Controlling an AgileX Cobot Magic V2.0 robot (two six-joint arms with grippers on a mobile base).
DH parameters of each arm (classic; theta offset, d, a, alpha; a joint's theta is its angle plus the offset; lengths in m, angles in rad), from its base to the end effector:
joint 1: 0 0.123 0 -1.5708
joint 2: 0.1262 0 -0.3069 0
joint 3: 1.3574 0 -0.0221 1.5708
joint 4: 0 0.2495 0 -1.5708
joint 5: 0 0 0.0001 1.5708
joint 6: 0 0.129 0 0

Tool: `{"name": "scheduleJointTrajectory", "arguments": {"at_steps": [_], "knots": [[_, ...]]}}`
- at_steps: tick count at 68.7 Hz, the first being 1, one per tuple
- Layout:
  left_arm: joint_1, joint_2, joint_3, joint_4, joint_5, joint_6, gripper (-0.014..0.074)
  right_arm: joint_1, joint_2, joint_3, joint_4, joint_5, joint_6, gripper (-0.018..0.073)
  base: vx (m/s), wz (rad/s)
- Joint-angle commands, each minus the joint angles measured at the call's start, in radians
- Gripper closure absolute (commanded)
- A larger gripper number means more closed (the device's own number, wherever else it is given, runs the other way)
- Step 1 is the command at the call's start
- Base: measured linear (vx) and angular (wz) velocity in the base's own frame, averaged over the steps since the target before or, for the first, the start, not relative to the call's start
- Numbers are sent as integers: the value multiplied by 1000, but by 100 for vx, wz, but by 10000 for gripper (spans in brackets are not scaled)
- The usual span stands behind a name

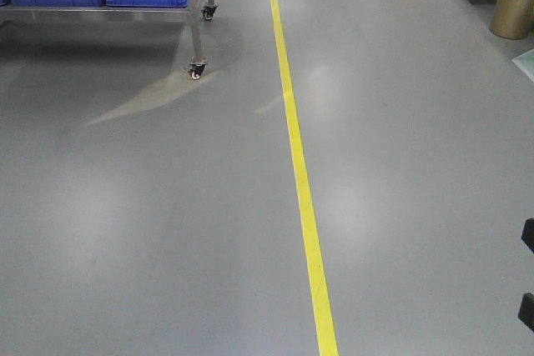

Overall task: Move and align brake pads A on conveyor
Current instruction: 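Drive along the yellow floor line toward the blue bin racks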

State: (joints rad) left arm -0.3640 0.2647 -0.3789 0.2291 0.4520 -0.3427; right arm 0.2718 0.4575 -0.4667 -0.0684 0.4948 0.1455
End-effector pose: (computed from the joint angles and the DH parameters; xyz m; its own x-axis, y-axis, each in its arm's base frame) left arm 0.0802 -0.0168 0.2809 -0.2561 -0.0467 -0.9655 0.2317 0.9668 -0.1082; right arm 0.1061 0.0252 0.2882 -0.3919 -0.0208 -0.9198 -0.2069 0.9761 0.0660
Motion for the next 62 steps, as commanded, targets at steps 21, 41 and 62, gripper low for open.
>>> {"name": "scheduleJointTrajectory", "arguments": {"at_steps": [21, 41, 62], "knots": [[-5, 8, -24, 7, -74, 1, 601, -3, 6, -24, -9, -72, -9, 567, 26, 6], [-5, 8, -24, 7, -74, 1, 601, -3, 6, -24, -9, -72, -9, 567, 13, 40], [-5, 8, -24, 7, -74, 1, 601, -3, 6, -24, -9, -72, -9, 567, 7, 80]]}}
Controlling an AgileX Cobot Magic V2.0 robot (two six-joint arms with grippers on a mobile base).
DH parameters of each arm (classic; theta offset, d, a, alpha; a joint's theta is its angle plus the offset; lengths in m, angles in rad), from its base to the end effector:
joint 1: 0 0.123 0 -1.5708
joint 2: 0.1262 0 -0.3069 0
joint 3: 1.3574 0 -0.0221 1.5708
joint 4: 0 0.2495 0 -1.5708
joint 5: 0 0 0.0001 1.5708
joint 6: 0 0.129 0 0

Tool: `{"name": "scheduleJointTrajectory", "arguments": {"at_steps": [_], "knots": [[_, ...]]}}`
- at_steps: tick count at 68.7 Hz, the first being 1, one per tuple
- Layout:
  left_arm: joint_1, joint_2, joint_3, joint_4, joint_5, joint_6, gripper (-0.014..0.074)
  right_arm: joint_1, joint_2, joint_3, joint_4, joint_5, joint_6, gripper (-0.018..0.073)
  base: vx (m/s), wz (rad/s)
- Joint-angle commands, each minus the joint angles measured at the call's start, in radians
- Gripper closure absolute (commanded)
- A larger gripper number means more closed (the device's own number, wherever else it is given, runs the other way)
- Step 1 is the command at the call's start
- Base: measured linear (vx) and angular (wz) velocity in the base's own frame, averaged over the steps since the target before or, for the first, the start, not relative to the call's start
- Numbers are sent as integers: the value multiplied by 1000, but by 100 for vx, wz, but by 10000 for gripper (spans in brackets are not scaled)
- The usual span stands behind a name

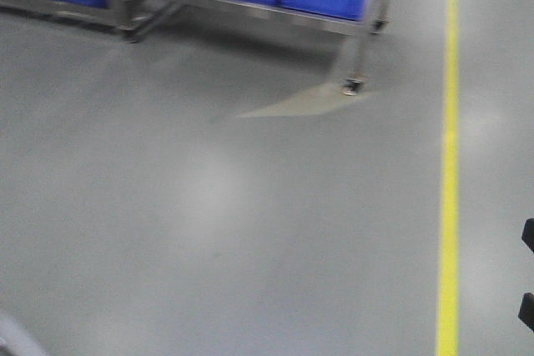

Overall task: Move and align brake pads A on conveyor
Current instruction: 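Drive along the yellow floor line toward the blue bin racks, then stop the base in front of the steel table with brake pads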

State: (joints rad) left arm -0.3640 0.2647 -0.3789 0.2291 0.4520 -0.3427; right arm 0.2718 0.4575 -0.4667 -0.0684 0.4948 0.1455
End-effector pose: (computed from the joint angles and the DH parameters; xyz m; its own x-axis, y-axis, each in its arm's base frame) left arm 0.0802 -0.0168 0.2809 -0.2561 -0.0467 -0.9655 0.2317 0.9668 -0.1082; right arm 0.1061 0.0252 0.2882 -0.3919 -0.0208 -0.9198 -0.2069 0.9761 0.0660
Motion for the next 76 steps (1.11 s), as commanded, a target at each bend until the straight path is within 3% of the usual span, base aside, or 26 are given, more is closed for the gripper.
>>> {"name": "scheduleJointTrajectory", "arguments": {"at_steps": [1, 76], "knots": [[-5, 8, -24, 7, -74, 1, 601, -3, 6, -24, -9, -72, -9, 567, 5, 92], [-5, 8, -24, 7, -74, 1, 601, -3, 6, -24, -9, -71, -9, 567, 12, 81]]}}
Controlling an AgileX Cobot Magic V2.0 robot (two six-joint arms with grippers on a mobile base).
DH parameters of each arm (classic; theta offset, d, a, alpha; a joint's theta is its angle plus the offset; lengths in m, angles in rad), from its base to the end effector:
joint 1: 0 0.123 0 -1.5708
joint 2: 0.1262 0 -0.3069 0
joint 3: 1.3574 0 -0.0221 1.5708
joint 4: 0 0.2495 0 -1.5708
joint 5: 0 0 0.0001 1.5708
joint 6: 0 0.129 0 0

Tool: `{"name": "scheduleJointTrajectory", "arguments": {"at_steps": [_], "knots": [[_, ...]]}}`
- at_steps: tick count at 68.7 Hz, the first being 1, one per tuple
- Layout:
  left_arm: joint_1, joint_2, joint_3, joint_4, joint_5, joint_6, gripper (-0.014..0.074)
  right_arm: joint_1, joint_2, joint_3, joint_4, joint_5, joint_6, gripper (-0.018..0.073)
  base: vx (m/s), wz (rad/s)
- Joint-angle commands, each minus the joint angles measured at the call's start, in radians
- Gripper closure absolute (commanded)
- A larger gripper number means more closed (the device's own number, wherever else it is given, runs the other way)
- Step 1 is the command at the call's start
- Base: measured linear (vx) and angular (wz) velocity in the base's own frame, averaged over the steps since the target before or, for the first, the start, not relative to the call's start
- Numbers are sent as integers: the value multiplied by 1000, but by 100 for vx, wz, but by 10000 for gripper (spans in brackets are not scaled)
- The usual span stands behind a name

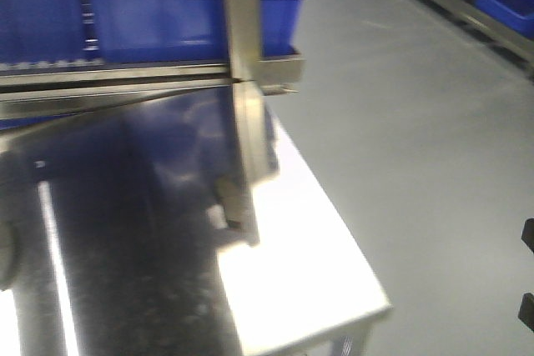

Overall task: Move and align brake pads A on conveyor
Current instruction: 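Stop the base in front of the steel table with brake pads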

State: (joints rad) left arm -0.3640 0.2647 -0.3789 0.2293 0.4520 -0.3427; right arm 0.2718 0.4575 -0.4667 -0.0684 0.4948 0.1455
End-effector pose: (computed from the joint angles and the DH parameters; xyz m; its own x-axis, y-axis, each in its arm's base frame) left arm 0.0802 -0.0168 0.2809 -0.2561 -0.0465 -0.9655 0.2316 0.9668 -0.1080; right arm 0.1061 0.0252 0.2882 -0.3919 -0.0208 -0.9198 -0.2069 0.9761 0.0660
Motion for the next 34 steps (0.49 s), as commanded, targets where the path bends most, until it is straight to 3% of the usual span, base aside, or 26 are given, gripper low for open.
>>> {"name": "scheduleJointTrajectory", "arguments": {"at_steps": [1, 18, 34], "knots": [[-5, 8, -24, 7, -74, 1, 601, -3, 6, -24, -9, -71, -9, 567, 15, 80], [-5, 8, -24, 7, -74, 1, 601, -3, 6, -24, -9, -73, -9, 567, 14, 73], [-5, 8, -24, 7, -74, 1, 601, -3, 6, -24, -9, -73, -9, 567, 7, 38]]}}
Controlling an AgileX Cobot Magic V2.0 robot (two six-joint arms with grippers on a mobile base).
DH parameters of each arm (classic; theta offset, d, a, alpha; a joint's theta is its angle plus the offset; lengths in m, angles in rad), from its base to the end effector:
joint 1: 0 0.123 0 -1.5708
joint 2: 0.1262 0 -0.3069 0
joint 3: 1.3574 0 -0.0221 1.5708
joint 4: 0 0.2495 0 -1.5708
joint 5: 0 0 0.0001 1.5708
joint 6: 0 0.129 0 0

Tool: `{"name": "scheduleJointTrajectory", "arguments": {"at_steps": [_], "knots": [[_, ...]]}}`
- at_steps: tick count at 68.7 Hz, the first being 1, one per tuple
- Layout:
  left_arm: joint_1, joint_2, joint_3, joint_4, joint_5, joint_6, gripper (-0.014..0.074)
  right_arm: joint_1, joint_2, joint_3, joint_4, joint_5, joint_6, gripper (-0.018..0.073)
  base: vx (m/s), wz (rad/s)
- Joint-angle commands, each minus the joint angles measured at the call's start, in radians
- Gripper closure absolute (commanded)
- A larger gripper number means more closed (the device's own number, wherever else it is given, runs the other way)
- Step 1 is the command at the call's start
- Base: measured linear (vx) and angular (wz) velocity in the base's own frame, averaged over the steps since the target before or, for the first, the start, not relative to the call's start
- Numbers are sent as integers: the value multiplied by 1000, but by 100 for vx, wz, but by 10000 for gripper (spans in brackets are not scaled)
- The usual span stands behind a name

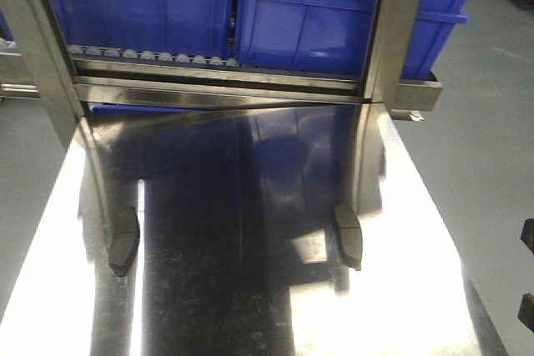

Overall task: Move and align brake pads A on conveyor
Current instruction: 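Stop the base in front of the steel table with brake pads, then move the left gripper toward the brake pad nearest it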

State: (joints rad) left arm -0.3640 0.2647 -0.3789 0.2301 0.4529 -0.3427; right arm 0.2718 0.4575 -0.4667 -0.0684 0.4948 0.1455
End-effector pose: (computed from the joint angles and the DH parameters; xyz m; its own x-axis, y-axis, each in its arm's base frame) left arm 0.0802 -0.0168 0.2808 -0.2566 -0.0457 -0.9654 0.2312 0.9670 -0.1072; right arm 0.1061 0.0252 0.2882 -0.3919 -0.0208 -0.9198 -0.2069 0.9761 0.0660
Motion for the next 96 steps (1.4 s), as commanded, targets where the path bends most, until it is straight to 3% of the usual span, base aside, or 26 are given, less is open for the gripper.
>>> {"name": "scheduleJointTrajectory", "arguments": {"at_steps": [1, 96], "knots": [[-5, 8, -24, 6, -75, 1, 601, -3, 6, -24, -9, -73, -9, 567, 5, 26], [-5, 8, -24, 6, -82, 1, 578, -3, 6, -24, -9, -72, -9, 567, 1, 4]]}}
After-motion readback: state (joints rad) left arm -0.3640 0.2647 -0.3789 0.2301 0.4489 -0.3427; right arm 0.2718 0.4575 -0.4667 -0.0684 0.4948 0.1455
